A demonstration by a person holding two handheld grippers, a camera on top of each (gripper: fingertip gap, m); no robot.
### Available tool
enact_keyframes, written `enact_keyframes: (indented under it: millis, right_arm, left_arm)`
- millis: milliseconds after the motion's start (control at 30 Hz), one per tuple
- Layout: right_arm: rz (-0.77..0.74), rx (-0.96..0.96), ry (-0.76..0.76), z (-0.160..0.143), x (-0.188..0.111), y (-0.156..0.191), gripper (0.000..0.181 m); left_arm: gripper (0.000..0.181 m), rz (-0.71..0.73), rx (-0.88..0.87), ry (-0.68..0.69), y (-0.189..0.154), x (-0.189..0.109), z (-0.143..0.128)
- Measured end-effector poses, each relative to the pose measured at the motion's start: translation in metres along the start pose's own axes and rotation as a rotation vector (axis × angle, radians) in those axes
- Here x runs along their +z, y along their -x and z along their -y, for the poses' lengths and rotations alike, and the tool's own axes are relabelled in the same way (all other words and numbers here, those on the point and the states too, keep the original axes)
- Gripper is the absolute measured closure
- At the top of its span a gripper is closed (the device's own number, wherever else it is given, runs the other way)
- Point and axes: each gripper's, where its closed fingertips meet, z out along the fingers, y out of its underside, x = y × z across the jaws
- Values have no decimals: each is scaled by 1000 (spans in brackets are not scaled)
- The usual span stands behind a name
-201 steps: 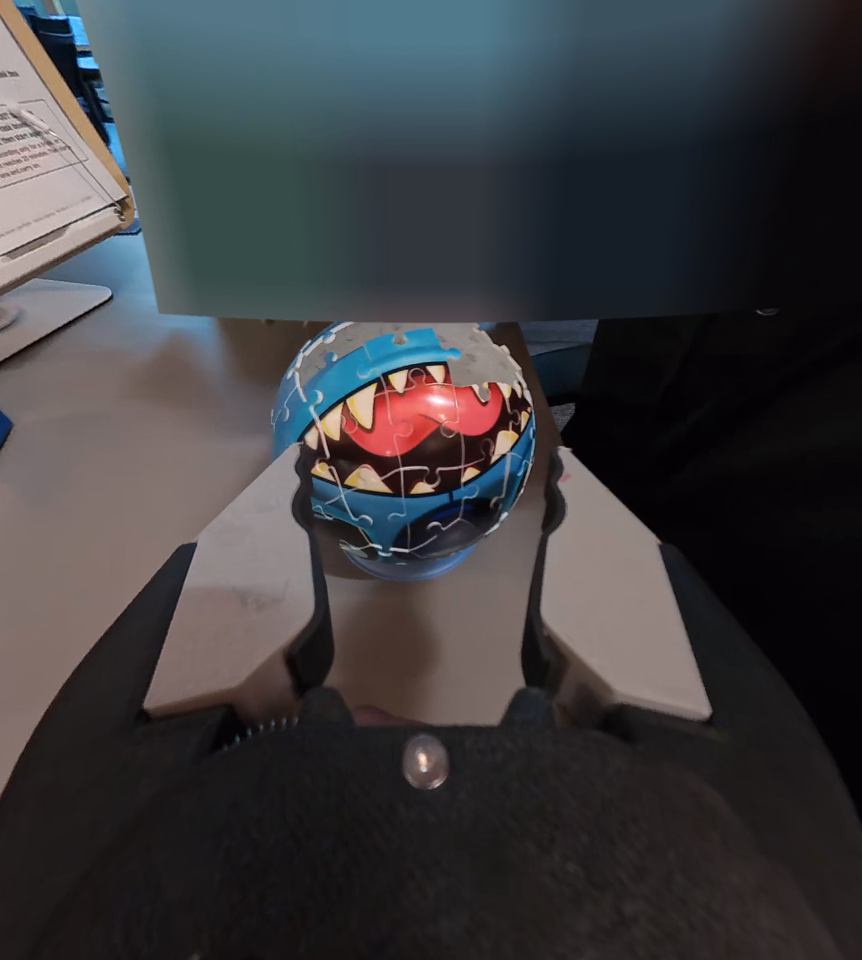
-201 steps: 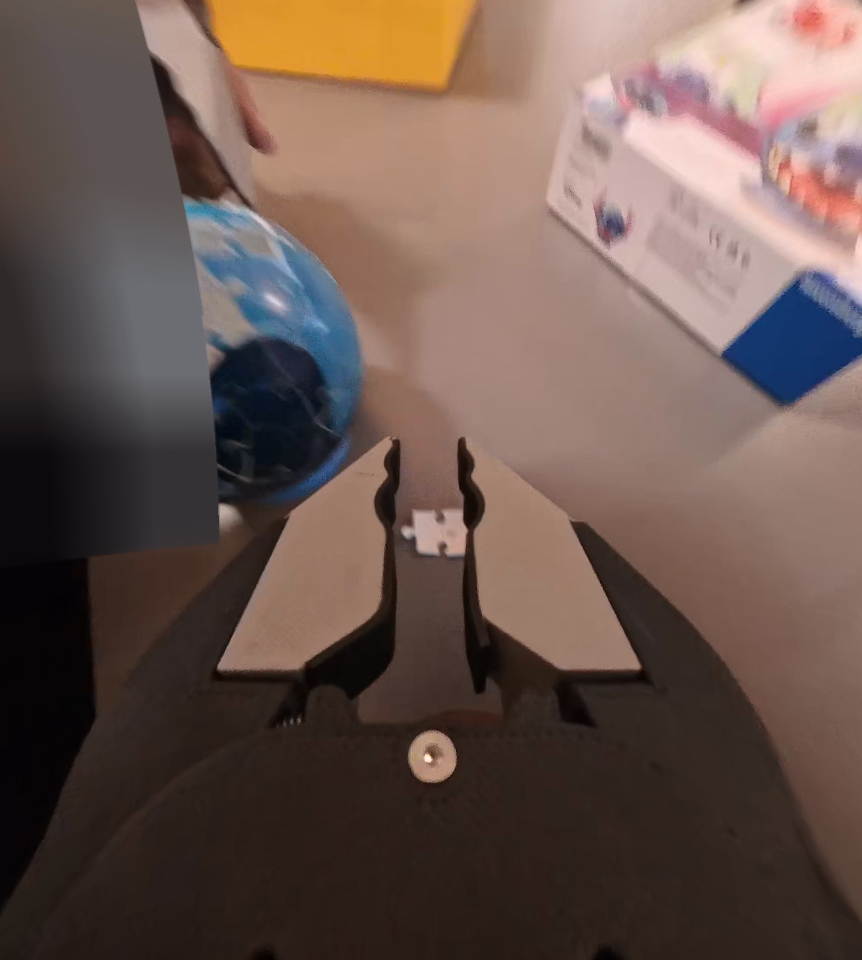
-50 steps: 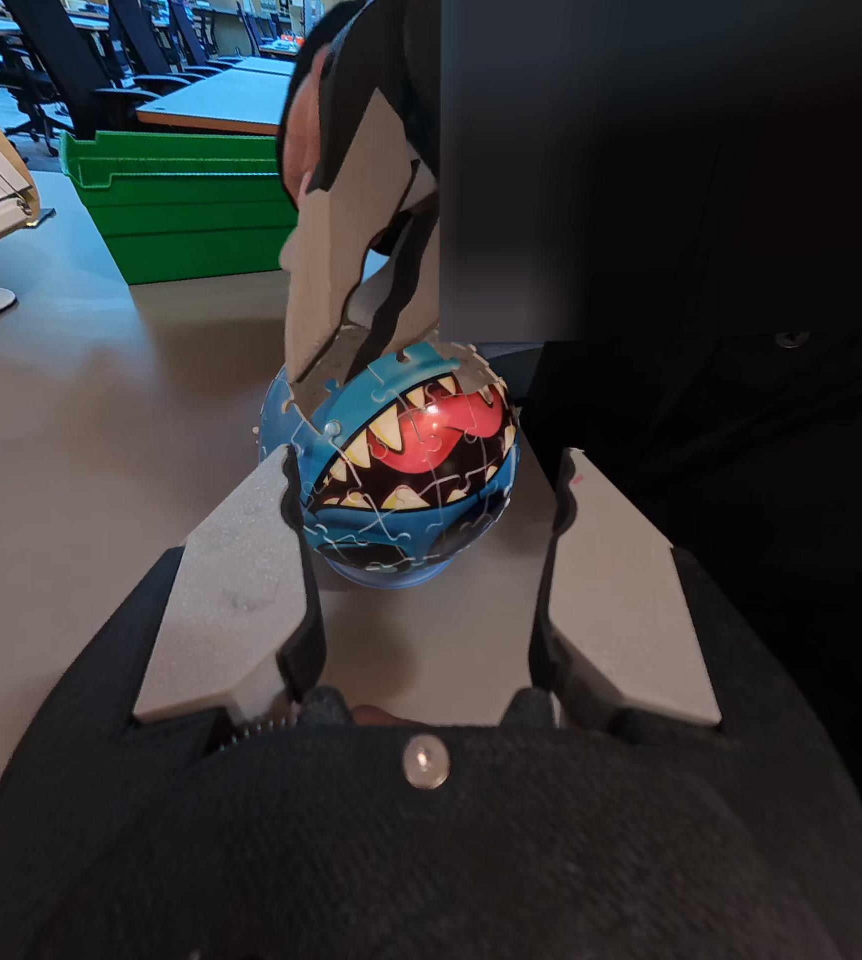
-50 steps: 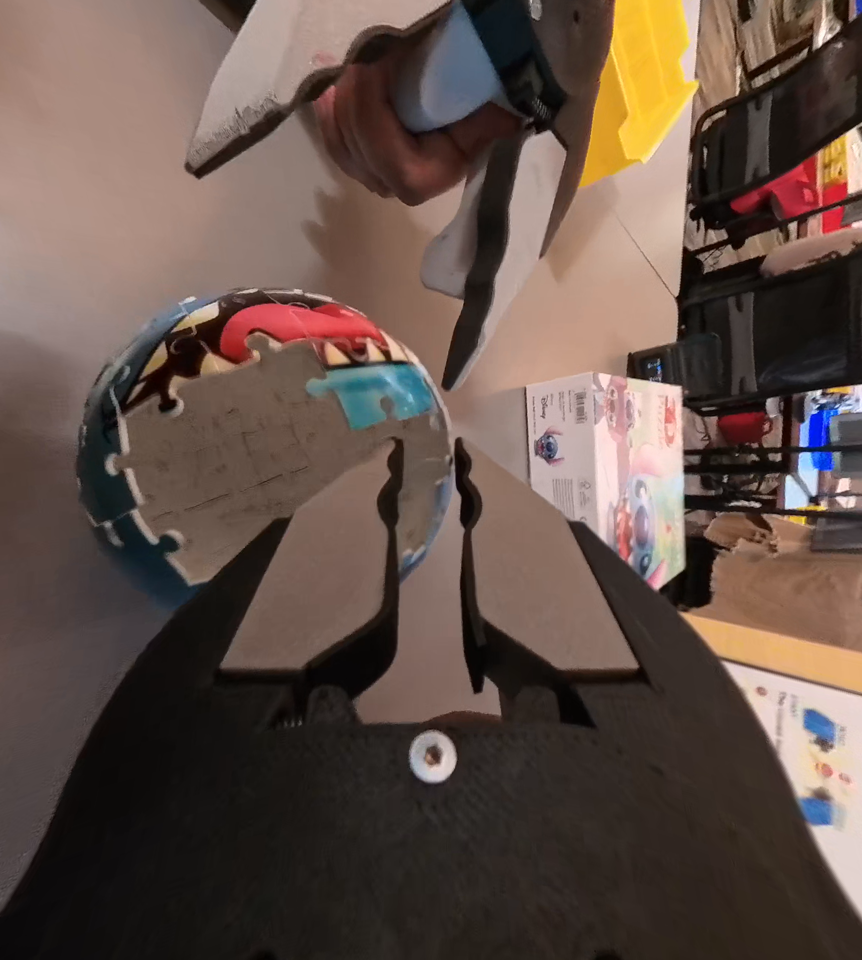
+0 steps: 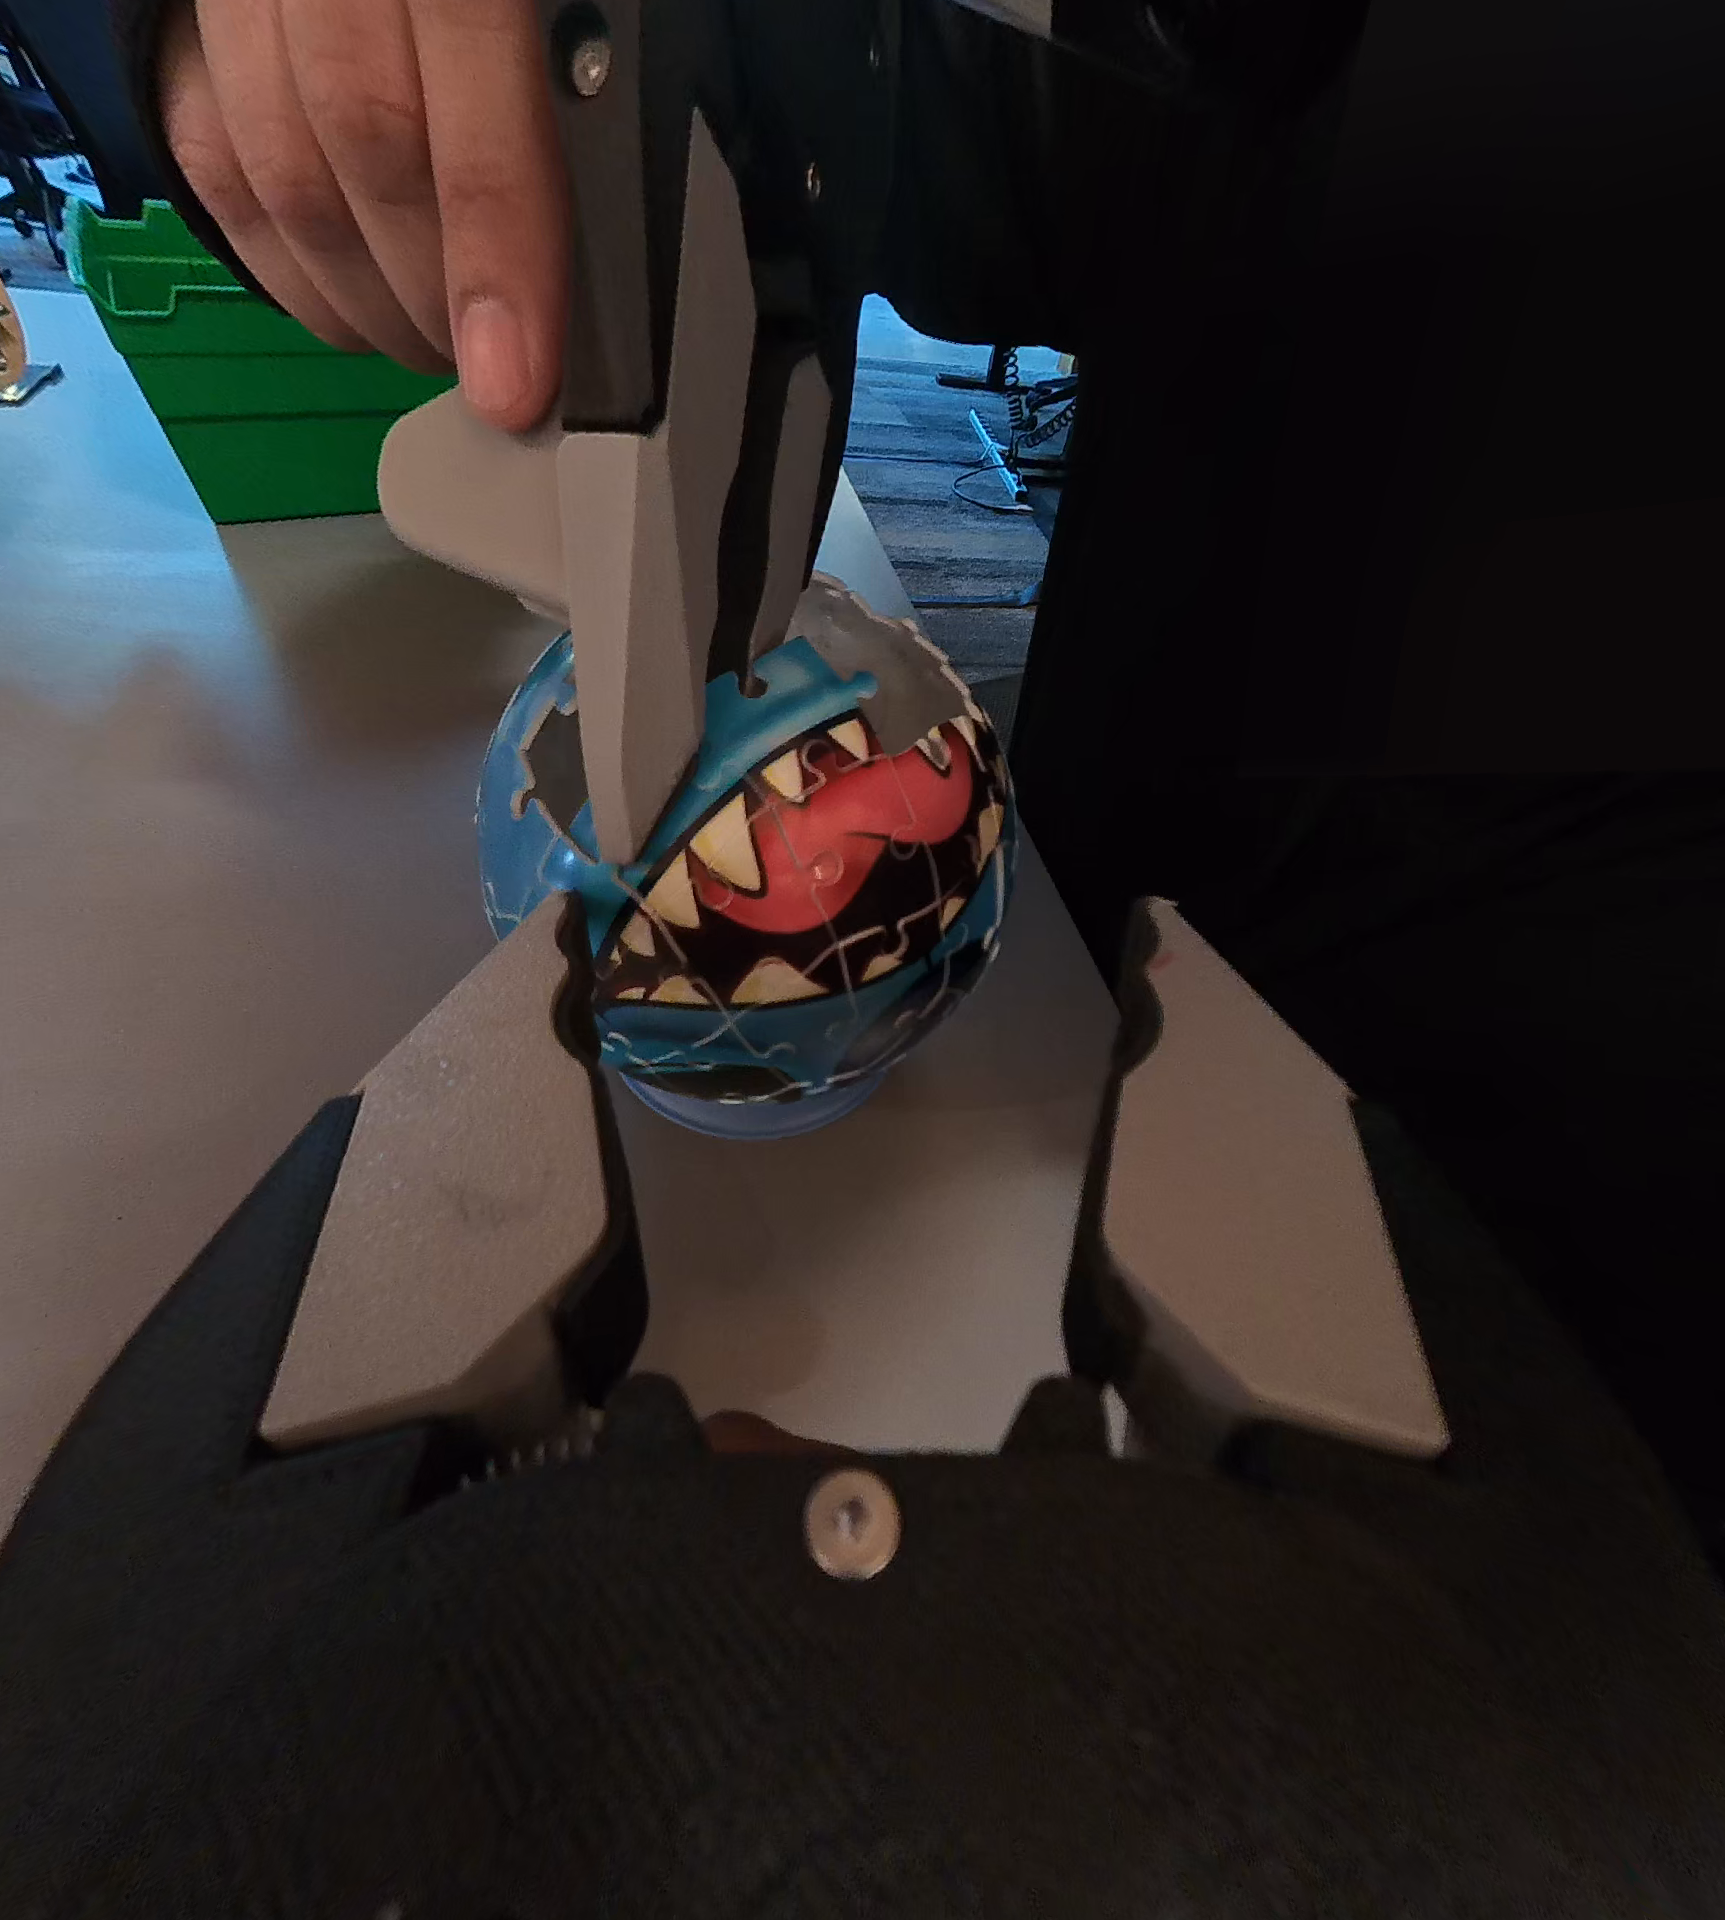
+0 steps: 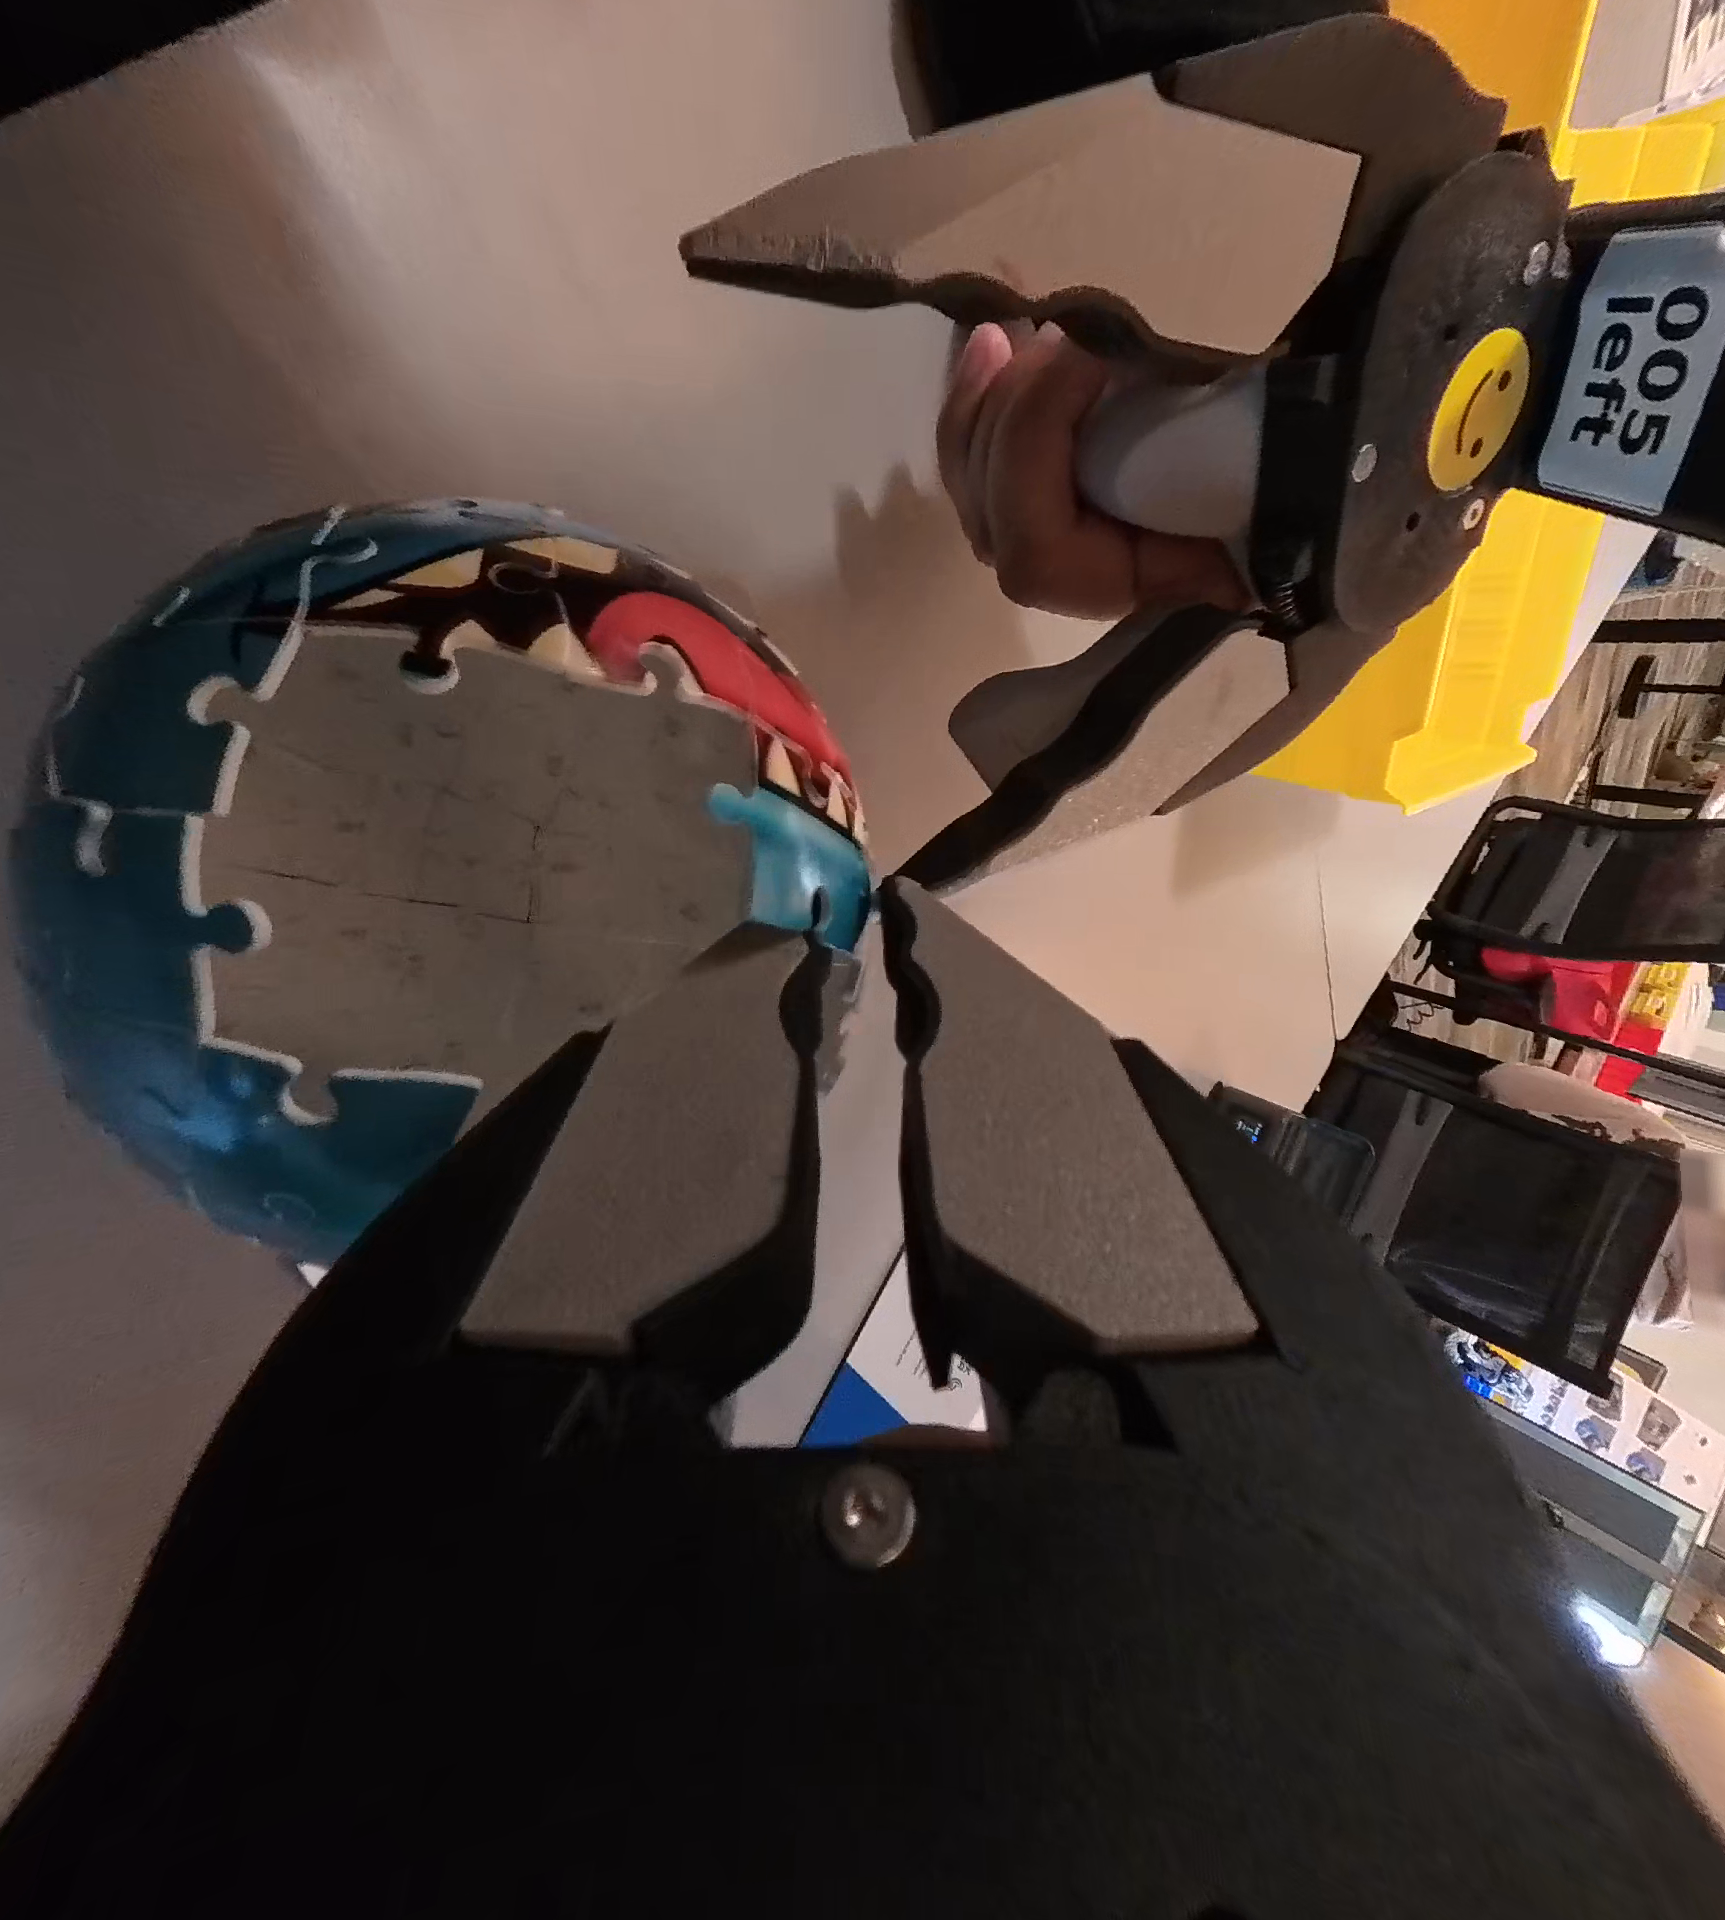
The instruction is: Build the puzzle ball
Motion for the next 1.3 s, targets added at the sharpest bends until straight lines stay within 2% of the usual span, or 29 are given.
enact_keyframes:
  millis: [167, 367, 600, 733, 1300]
  right_arm:
    - [-11, 20, 3, -4, 3, -2, 178]
    - [-10, 42, 1, -7, 5, -5, 172]
    - [18, 6, -2, -6, 6, -2, 175]
    - [27, -13, -14, -3, 7, -2, 174]
    - [49, -12, -40, 1, 12, 0, 180]
  left_arm:
    - [78, 3, -6, 15, 1, 1, -4]
    - [84, -5, -15, 6, 0, -2, -2]
    - [85, 21, -10, 50, 5, -5, -12]
    - [88, 6, -30, 25, 4, -8, -8]
    - [83, -7, -26, 59, 1, -2, -15]
